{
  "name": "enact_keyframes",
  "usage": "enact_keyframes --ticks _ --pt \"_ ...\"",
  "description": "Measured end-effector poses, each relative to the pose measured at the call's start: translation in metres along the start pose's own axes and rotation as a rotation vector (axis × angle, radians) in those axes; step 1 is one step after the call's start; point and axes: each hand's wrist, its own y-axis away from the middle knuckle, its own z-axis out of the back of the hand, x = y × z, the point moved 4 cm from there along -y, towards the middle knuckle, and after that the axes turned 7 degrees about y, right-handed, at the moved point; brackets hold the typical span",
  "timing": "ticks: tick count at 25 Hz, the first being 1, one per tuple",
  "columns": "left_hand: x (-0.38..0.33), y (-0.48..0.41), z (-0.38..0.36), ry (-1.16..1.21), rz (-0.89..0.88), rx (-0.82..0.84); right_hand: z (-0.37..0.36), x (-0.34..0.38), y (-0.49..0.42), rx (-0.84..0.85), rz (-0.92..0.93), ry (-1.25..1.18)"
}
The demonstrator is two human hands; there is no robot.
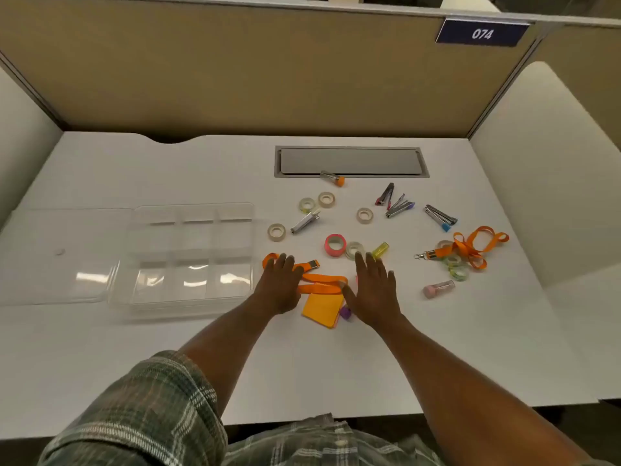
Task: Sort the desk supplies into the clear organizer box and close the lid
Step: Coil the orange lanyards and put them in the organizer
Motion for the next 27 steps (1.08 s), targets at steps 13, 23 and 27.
enact_keyframes --ticks 13,23,27 --pt "-0.008 -0.03 -0.001 -0.101 -0.077 0.009 -0.009 -0.031 0.011 -0.084 -0.098 -0.167" --pt "-0.044 -0.062 0.129 0.851 0.026 -0.006 0.053 0.022 -0.016 -0.076 0.162 -0.87" --pt "-0.07 -0.06 0.152 1.286 0.125 -0.036 0.065 0.024 -0.024 -0.104 0.027 -0.987"
